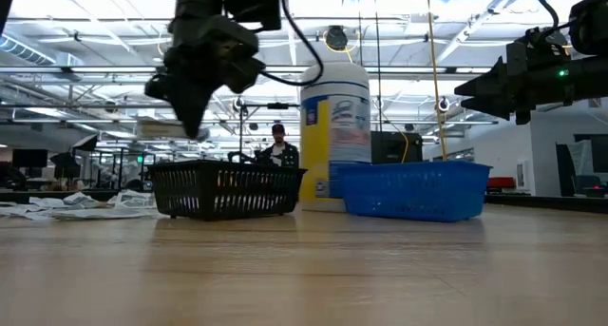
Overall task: Pick & Place First Aid Supplies
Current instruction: Put the bandage pack into the black bin
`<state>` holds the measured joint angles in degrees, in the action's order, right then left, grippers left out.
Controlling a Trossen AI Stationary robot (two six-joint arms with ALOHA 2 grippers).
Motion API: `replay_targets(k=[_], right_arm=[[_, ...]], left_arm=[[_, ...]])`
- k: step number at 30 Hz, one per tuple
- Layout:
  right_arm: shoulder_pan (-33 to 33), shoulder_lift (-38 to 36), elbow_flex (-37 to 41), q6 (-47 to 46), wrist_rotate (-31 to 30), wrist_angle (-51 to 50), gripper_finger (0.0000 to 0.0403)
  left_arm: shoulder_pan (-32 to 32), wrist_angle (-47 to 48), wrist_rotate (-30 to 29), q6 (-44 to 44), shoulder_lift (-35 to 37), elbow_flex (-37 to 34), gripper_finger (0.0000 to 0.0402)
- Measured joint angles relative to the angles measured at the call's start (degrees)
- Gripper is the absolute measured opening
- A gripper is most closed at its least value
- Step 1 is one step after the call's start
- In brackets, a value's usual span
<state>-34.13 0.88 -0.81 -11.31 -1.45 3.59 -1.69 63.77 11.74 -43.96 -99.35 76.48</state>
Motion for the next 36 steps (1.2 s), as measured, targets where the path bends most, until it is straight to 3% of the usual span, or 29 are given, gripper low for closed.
replay_targets(k=[10,17,30,36], right_arm=[[0.0,-0.01,-0.01,0.01,0.0,0.0,0.0254],[0.0,0.01,0.01,0.01,0.01,0.0,0.0254],[0.0,-0.01,0.0,0.01,0.01,0.0,0.0254],[0.0,0.01,0.01,0.02,0.0,0.0,0.0254]], left_arm=[[2.12,-1.46,-3.76,-1.14,-3.21,-0.82,0.0004],[2.95,-6.95,-6.42,-1.82,-4.19,-0.87,0.0035],[3.45,-7.34,-7.95,-2.21,-4.17,-0.89,0.0213],[3.5,-7.25,-7.91,-2.7,-3.63,-0.89,0.0261]])
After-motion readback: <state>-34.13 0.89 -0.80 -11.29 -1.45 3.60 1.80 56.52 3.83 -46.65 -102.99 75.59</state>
